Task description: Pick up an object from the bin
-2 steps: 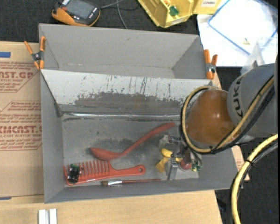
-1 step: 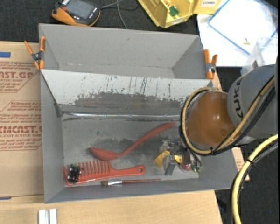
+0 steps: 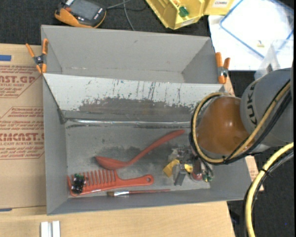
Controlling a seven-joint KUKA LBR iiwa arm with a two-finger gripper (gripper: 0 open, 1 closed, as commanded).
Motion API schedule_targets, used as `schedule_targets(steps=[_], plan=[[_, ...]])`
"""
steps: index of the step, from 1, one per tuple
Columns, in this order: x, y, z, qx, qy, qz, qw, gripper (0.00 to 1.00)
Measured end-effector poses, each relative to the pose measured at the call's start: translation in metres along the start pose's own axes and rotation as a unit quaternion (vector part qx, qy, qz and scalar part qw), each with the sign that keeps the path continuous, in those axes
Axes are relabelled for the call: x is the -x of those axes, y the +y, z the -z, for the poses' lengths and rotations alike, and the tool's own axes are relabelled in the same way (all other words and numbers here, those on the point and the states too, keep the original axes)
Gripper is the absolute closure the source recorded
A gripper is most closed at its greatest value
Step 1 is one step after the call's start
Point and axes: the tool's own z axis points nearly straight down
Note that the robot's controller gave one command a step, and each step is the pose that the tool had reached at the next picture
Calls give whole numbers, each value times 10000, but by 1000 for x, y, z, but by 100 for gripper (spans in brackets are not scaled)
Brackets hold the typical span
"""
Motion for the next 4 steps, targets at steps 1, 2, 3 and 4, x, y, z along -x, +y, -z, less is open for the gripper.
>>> schedule_targets(steps=[1,2,3,4], plan=[[2,0,11,0,-29,2,10000,100],[2,1,22,1,-25,1,10000,100],[2,1,29,1,-20,1,10000,100],[3,1,42,2,-18,2,10000,100]])
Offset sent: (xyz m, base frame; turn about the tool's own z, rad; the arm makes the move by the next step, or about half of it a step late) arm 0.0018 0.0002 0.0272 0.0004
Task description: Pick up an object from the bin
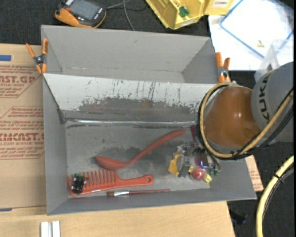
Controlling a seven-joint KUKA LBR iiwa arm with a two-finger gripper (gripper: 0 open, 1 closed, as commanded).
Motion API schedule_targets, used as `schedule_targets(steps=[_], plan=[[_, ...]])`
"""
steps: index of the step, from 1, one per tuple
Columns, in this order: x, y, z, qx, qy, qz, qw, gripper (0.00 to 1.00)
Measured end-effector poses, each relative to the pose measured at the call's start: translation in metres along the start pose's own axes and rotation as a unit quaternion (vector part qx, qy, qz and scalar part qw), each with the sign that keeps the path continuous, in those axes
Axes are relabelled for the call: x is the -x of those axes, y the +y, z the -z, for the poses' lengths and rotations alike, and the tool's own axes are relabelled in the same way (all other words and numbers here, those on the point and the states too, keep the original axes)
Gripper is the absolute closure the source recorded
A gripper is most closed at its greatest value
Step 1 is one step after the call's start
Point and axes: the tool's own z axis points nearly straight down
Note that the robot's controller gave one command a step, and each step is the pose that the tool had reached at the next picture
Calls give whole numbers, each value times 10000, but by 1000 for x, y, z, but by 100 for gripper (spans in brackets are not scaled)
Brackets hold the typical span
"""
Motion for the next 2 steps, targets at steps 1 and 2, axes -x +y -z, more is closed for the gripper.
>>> schedule_targets(steps=[1,2], plan=[[1,0,13,0,-5,-2,10000,100],[3,1,52,2,14,0,10000,100]])
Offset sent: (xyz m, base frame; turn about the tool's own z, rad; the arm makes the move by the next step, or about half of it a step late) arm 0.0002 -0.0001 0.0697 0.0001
